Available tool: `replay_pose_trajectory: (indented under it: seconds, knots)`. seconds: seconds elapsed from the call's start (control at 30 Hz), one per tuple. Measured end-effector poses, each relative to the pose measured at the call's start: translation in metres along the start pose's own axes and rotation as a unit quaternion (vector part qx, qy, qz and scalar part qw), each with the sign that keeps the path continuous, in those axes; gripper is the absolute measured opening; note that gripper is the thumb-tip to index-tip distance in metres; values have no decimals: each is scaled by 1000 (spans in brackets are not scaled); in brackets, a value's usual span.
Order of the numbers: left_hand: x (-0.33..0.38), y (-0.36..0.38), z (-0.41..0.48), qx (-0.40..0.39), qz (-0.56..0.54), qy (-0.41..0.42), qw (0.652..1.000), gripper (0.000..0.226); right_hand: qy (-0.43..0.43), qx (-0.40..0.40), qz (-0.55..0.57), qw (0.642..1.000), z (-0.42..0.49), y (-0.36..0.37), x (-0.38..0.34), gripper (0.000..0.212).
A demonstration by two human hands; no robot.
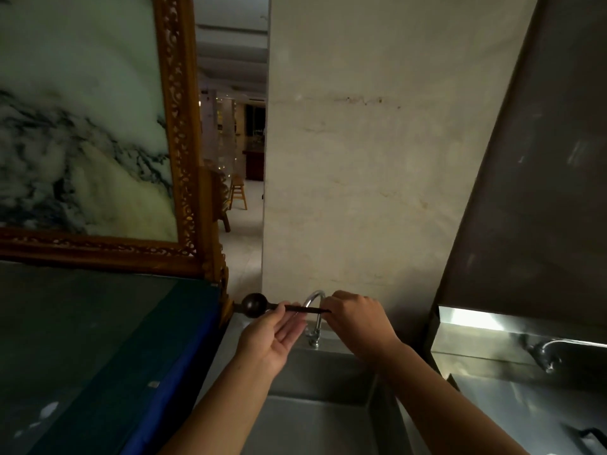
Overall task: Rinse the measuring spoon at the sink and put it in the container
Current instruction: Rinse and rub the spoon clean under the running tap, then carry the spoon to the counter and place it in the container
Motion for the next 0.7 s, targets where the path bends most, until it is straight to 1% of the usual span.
replay_pose_trajectory:
  seconds: [0.1, 0.2, 0.3, 0.4, 0.5, 0.57, 0.7]
  knots:
    - [15, -19, -10, 4, -22, 32, 999, 21, -45, -3, 14, 999, 8, 9, -19, 24]
    - [34, -56, -27, 29, -39, 69, 996, 21, -101, 8, 42, 994, 14, 26, -53, 24]
    - [51, -108, -56, 91, -62, 114, 987, 21, -159, -3, 81, 984, 17, 55, -105, 24]
    - [70, -164, -95, 166, -99, 171, 966, 23, -221, -29, 130, 966, 14, 80, -173, 25]
    - [88, -220, -146, 221, -138, 220, 940, 31, -293, -32, 166, 941, 6, 90, -248, 25]
    - [99, -256, -186, 241, -174, 253, 921, 35, -332, -37, 190, 923, -3, 90, -299, 27]
    - [114, -314, -268, 270, -240, 319, 876, 34, -406, -54, 216, 886, -34, 86, -399, 28]
Point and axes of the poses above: each hand's wrist, its own z-axis towards the middle knuckle, its own y-axis out of the palm, x = y × z, the point moved 4 cm from there along z, towards the middle knuckle, and after that the axes turned 4 degrees about -z, right-handed, at the moved point
